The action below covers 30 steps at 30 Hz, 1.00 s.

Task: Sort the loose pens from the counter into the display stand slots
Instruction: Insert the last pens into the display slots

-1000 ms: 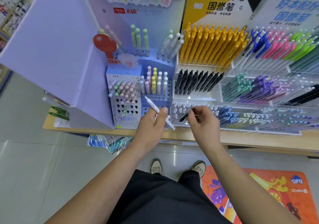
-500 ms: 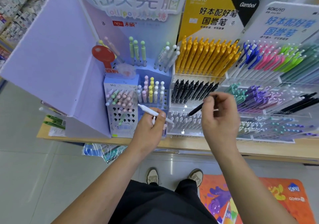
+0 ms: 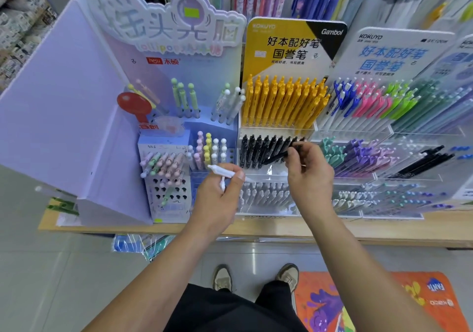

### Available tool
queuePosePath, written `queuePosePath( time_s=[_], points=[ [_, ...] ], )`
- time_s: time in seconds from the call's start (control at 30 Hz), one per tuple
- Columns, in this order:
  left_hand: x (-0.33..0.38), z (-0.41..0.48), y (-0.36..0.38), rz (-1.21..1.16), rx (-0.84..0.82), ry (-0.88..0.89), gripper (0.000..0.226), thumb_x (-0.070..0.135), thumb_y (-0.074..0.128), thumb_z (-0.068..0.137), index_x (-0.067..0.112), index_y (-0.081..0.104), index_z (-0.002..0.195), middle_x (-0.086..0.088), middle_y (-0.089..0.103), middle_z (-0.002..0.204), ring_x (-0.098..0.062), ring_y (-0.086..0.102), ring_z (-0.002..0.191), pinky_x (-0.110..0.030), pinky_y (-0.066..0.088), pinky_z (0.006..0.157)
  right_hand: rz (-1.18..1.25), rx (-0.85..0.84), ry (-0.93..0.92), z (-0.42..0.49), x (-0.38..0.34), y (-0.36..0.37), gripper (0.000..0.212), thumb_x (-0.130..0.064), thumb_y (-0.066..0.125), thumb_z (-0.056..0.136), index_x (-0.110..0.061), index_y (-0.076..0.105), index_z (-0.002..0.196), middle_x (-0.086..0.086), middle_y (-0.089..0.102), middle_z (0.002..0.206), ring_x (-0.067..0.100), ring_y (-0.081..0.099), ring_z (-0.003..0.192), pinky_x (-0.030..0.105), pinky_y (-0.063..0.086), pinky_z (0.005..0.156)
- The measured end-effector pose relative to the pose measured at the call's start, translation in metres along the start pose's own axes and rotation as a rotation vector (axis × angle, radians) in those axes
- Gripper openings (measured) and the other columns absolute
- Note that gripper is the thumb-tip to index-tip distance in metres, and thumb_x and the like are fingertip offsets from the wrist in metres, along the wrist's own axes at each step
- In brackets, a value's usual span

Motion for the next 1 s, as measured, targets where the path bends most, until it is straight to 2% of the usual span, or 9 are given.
queuePosePath(
  time_s=[0.17, 0.23, 0.3, 0.5, 0.6, 0.7, 0.83, 0.9, 1.0],
  points=[
    [-0.002, 0.003, 0.000, 0.011, 0.022, -0.019, 0.006, 0.031, 0.059, 0.107, 0.029, 0.064, 0.107, -0.032, 0.058, 0.072, -0.023, 0.058, 0.051, -0.063, 0.055, 0.052, -0.047, 0.014, -0.065, 0.007, 0.003, -0.005, 0.012, -0.018, 0.062, 0.102, -0.015, 0.067, 0.112, -0.013, 0.067, 0.092, -0.003, 0.065, 0.086, 0.013, 0.052, 0.077],
    [-0.003, 0.005, 0.003, 0.017, 0.015, -0.024, 0.005, 0.029, 0.057, 0.108, 0.026, 0.061, 0.110, -0.021, 0.058, 0.065, -0.020, 0.057, 0.050, -0.062, 0.056, 0.055, -0.109, -0.005, -0.075, 0.008, 0.005, -0.003, 0.015, -0.019, 0.062, 0.102, -0.012, 0.067, 0.113, -0.013, 0.066, 0.091, -0.004, 0.062, 0.082, 0.016, 0.052, 0.077],
    [-0.003, 0.007, 0.005, 0.009, 0.025, -0.030, 0.003, 0.025, 0.057, 0.108, 0.025, 0.058, 0.110, -0.009, 0.060, 0.071, -0.017, 0.055, 0.050, -0.058, 0.057, 0.058, -0.153, -0.035, -0.100, 0.006, 0.006, 0.004, 0.018, -0.022, 0.063, 0.101, -0.011, 0.068, 0.114, -0.009, 0.067, 0.091, 0.002, 0.062, 0.080, 0.025, 0.055, 0.078],
    [0.001, 0.011, 0.010, 0.041, 0.039, 0.011, 0.009, 0.023, 0.065, 0.104, 0.025, 0.056, 0.104, -0.004, 0.063, 0.083, -0.015, 0.057, 0.051, -0.048, 0.057, 0.056, -0.256, -0.101, -0.101, 0.013, 0.001, 0.024, 0.029, -0.034, 0.067, 0.099, -0.010, 0.072, 0.115, 0.000, 0.075, 0.092, 0.018, 0.070, 0.085, 0.041, 0.058, 0.082],
    [0.002, 0.011, 0.009, 0.035, 0.017, 0.009, 0.008, 0.024, 0.066, 0.103, 0.025, 0.058, 0.103, -0.002, 0.062, 0.081, -0.013, 0.057, 0.052, -0.046, 0.058, 0.057, -0.274, -0.101, -0.072, 0.017, 0.004, 0.029, 0.032, -0.035, 0.067, 0.099, -0.009, 0.073, 0.118, 0.005, 0.077, 0.089, 0.023, 0.070, 0.082, 0.042, 0.058, 0.081],
    [0.000, 0.011, 0.005, 0.027, 0.007, 0.002, 0.007, 0.024, 0.068, 0.102, 0.024, 0.060, 0.102, 0.007, 0.062, 0.070, -0.014, 0.056, 0.052, -0.052, 0.058, 0.059, -0.297, -0.119, -0.088, 0.018, 0.010, 0.029, 0.027, -0.028, 0.070, 0.098, -0.006, 0.075, 0.112, 0.009, 0.075, 0.080, 0.026, 0.067, 0.071, 0.041, 0.058, 0.075],
    [-0.005, 0.012, 0.002, 0.077, -0.035, -0.013, 0.006, 0.023, 0.069, 0.101, 0.024, 0.064, 0.102, 0.003, 0.065, 0.079, -0.016, 0.055, 0.056, -0.057, 0.058, 0.062, -0.361, -0.148, -0.104, 0.018, 0.020, 0.028, 0.019, -0.022, 0.071, 0.097, -0.005, 0.079, 0.101, 0.008, 0.073, 0.068, 0.023, 0.062, 0.057, 0.040, 0.057, 0.064],
    [-0.006, 0.012, 0.002, 0.118, -0.063, -0.007, 0.006, 0.025, 0.070, 0.101, 0.025, 0.064, 0.103, 0.003, 0.065, 0.085, -0.014, 0.056, 0.059, -0.052, 0.060, 0.065, -0.328, -0.124, -0.062, 0.012, 0.017, 0.021, 0.019, -0.024, 0.073, 0.095, -0.009, 0.079, 0.104, 0.005, 0.076, 0.078, 0.021, 0.068, 0.069, 0.040, 0.059, 0.072],
    [-0.006, 0.010, 0.007, 0.176, -0.122, 0.018, 0.008, 0.029, 0.073, 0.099, 0.030, 0.066, 0.102, 0.010, 0.067, 0.087, 0.000, 0.057, 0.063, -0.030, 0.052, 0.065, -0.129, -0.172, 0.067, -0.007, -0.001, 0.007, 0.020, -0.034, 0.076, 0.091, -0.020, 0.078, 0.105, -0.011, 0.076, 0.091, 0.007, 0.069, 0.080, 0.033, 0.058, 0.074]
  ],
)
Point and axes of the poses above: each hand's wrist, its own z-axis towards the middle knuckle, its own y-axis out of the palm, x = y × z, the point moved 5 cm from there along z, towards the middle knuckle
